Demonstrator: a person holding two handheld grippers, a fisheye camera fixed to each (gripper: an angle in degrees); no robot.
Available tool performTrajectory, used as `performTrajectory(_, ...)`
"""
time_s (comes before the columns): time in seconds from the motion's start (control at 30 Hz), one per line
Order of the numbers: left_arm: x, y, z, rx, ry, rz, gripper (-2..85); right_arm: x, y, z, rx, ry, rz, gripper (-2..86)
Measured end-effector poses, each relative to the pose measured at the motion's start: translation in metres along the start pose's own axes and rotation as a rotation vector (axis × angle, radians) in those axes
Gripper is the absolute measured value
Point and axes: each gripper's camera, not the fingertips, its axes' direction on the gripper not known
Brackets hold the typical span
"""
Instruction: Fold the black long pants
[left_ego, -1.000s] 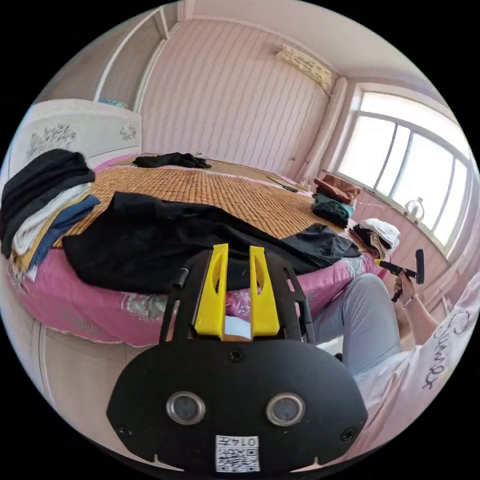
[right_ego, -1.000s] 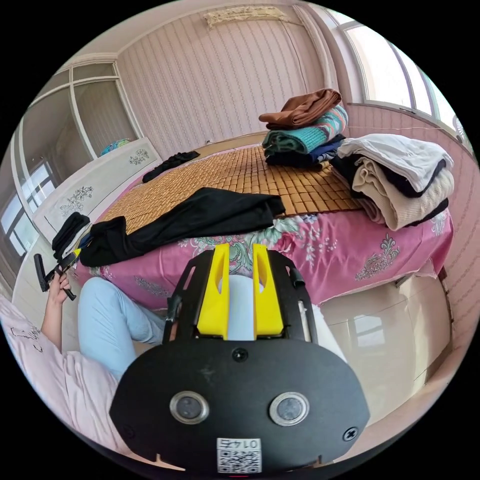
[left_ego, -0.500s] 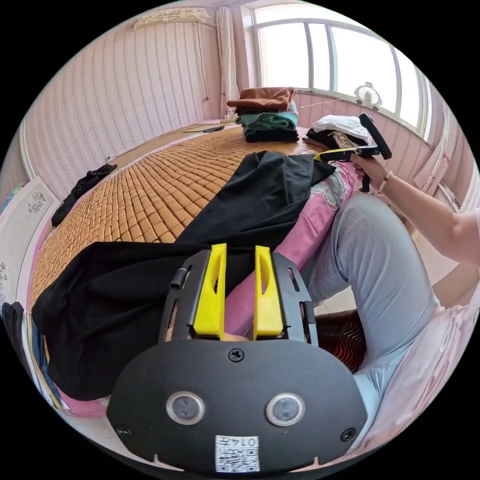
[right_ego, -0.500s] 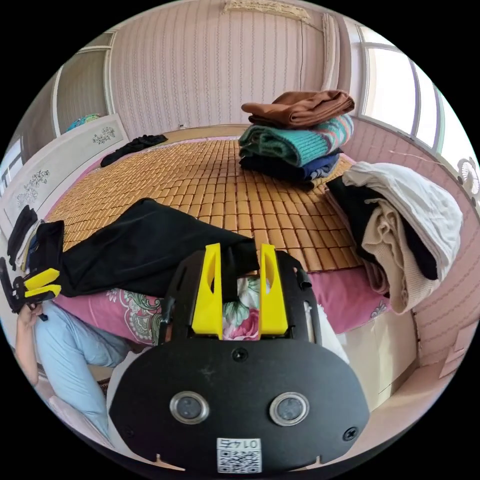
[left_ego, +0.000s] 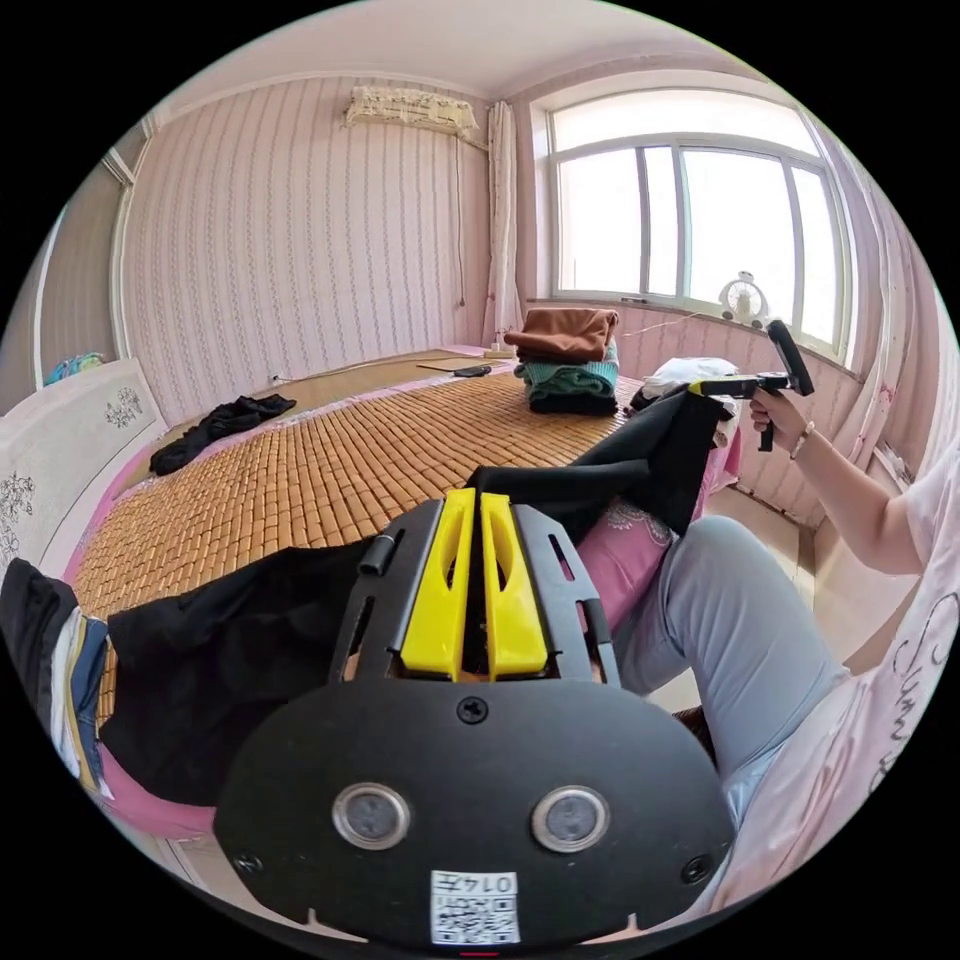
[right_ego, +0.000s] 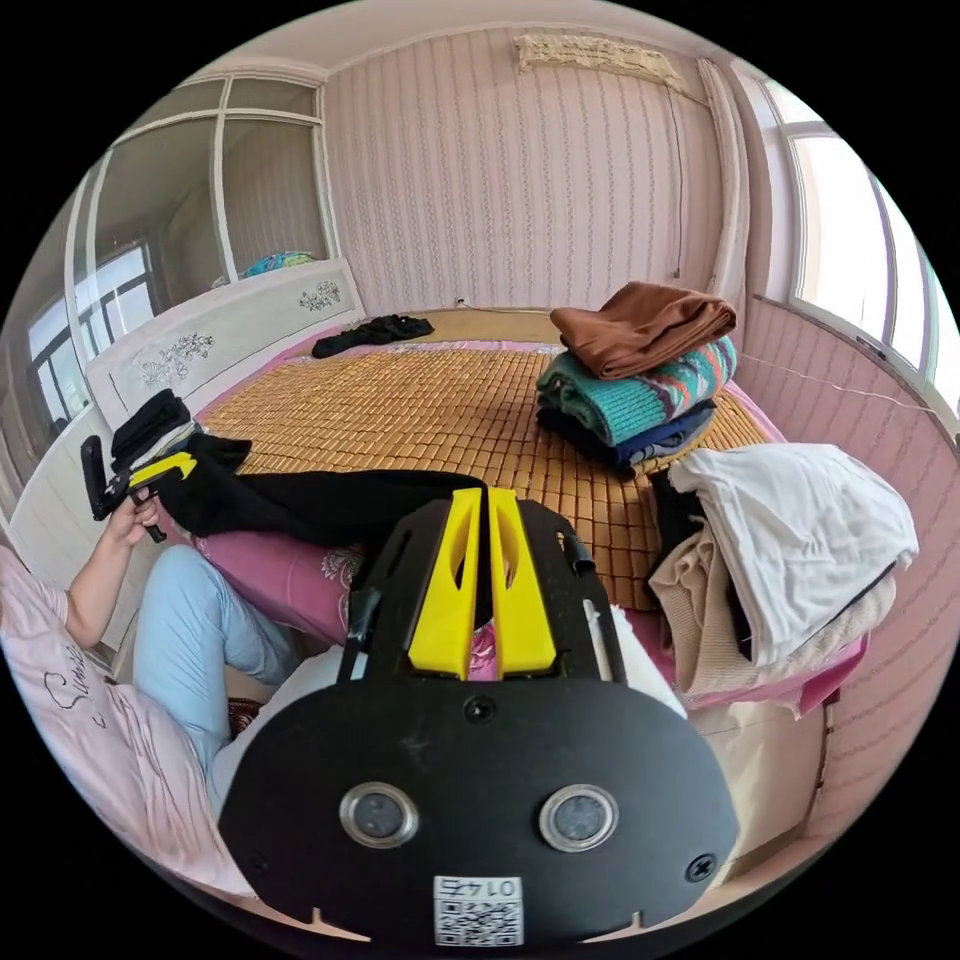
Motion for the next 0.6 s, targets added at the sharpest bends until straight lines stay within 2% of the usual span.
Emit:
performTrajectory(0.3, -0.034, -0.018, 0.013, 0.033, -0.053, -0.067, -0.9, 0.0, -0.05, -0.011, -0.048, 0.095, -0.113, 0.7)
performTrajectory(0.47, -0.047, -0.022, 0.026, 0.019, -0.098, -0.073, -1.0, 0.018, -0.099, 0.026, -0.129, 0.12, -0.127, 2.0)
performTrajectory(0.53, -0.052, -0.019, 0.033, 0.006, -0.11, -0.082, -1.0, 0.026, -0.111, 0.05, -0.174, 0.2, -0.125, 3.8)
performTrajectory(0.6, -0.059, -0.011, 0.045, -0.023, -0.117, -0.116, -1.0, 0.035, -0.115, 0.073, -0.235, 0.23, -0.055, 6.1)
